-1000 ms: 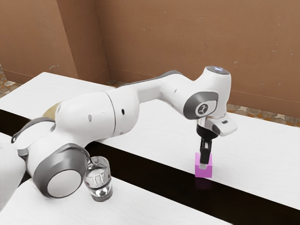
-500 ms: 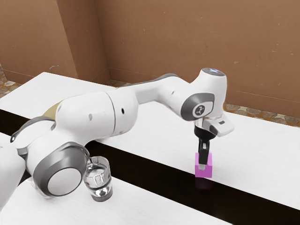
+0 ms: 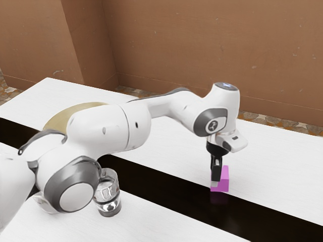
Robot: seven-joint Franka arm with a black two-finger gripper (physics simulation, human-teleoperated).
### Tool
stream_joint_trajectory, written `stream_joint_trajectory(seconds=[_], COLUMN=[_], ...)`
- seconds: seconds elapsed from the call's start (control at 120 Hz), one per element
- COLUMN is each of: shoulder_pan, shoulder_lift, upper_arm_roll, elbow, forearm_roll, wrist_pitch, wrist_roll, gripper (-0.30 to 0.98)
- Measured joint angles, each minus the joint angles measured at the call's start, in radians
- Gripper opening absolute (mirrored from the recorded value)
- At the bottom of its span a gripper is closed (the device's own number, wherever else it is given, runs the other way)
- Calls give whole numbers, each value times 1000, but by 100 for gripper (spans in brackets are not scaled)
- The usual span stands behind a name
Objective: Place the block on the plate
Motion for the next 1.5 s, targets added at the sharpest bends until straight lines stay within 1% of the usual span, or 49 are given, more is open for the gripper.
stream_joint_trajectory(seconds=[0.208, 0.358, 0.492, 0.65, 0.908, 1.075, 1.142, 1.25, 1.342, 1.442, 1.5], shoulder_pan=[-3, -7, -7, -7, -8, -11, -17, -18, -10, 34, 93], shoulder_lift=[24, 23, 23, 23, 13, -65, -125, -253, -307, -331, -340], upper_arm_roll=[0, 2, 2, 2, 2, 3, 4, 11, 28, 71, 85], elbow=[2, 1, 0, -1, -3, -16, -26, -86, -114, -144, -162], forearm_roll=[0, 1, 1, 2, 4, 8, 11, 14, 15, 8, 5], wrist_pitch=[26, 34, 38, 41, 43, 39, 33, 24, 15, 5, -2], wrist_roll=[-8, -15, -21, -30, -45, -54, -57, -62, -64, -61, -57], gripper=[69, 57, 49, 44, 41, 40, 41, 42, 43, 43, 43])
